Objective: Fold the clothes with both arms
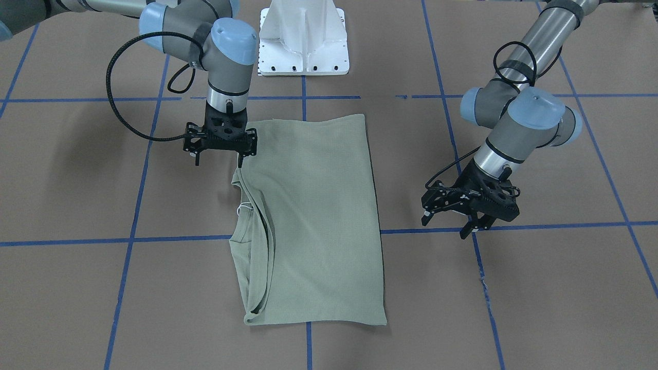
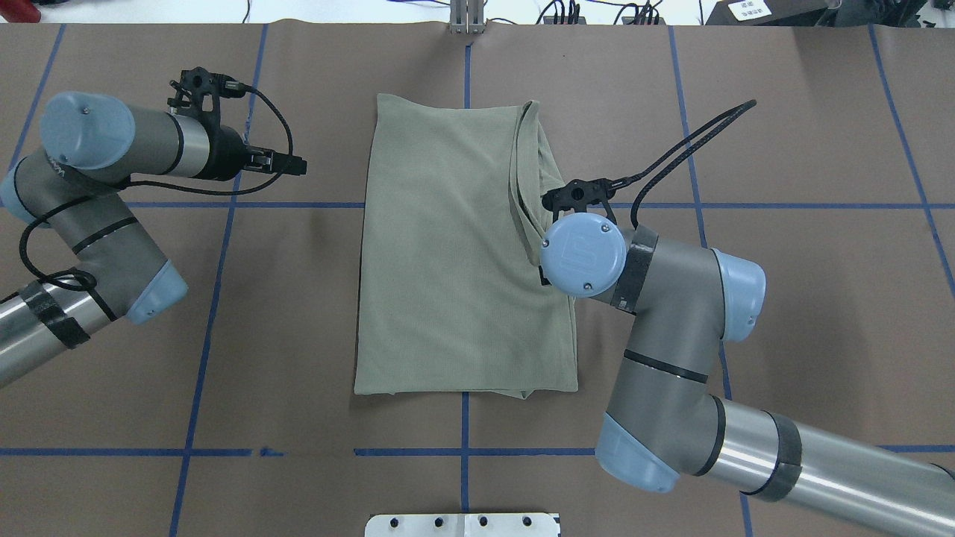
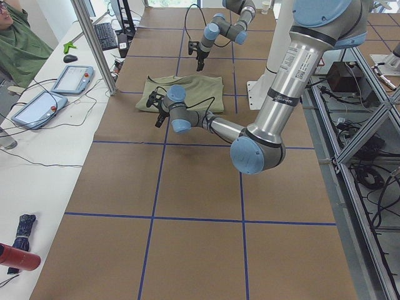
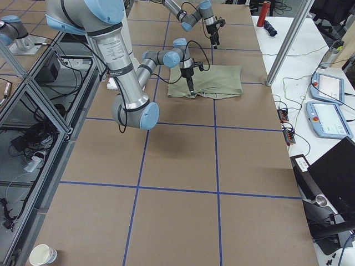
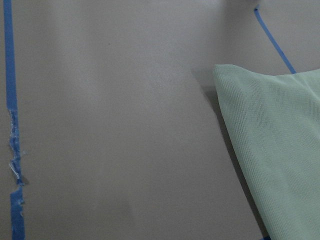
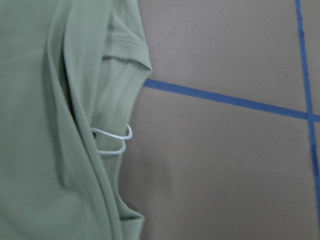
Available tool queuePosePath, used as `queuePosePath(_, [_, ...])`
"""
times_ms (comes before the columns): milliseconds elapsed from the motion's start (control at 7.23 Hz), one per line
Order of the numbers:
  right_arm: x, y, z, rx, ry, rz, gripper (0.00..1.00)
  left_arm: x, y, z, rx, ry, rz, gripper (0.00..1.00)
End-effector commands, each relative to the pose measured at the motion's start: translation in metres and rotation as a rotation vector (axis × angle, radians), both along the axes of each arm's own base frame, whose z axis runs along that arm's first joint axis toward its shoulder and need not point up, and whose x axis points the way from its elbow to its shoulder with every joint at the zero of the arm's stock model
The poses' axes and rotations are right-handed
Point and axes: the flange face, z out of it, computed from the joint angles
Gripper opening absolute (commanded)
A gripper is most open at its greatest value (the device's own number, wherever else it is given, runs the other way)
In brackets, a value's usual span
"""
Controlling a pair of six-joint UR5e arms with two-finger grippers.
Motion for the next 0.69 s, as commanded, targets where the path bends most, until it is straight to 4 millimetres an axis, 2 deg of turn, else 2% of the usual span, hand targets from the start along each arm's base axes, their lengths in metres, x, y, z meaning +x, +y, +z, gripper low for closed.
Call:
queuePosePath(0, [-0.042,-0.051,-0.011,0.045,-0.151,0.016,0.99,-0.001,0.0,0.003,-0.003,-0.003,-0.002,1.0])
queuePosePath(138, [-0.044,-0.069,0.003,0.043,-0.177,0.013,0.86,0.0,-0.001,0.004,-0.006,-0.005,-0.002,1.0])
queuePosePath(415, [-0.04,-0.077,0.009,0.049,-0.185,-0.025,0.8,0.002,-0.001,0.008,-0.012,-0.01,-0.001,1.0])
queuePosePath(553, [-0.039,-0.078,0.005,0.047,-0.194,-0.026,0.67,0.002,-0.001,0.008,-0.012,-0.01,-0.001,1.0])
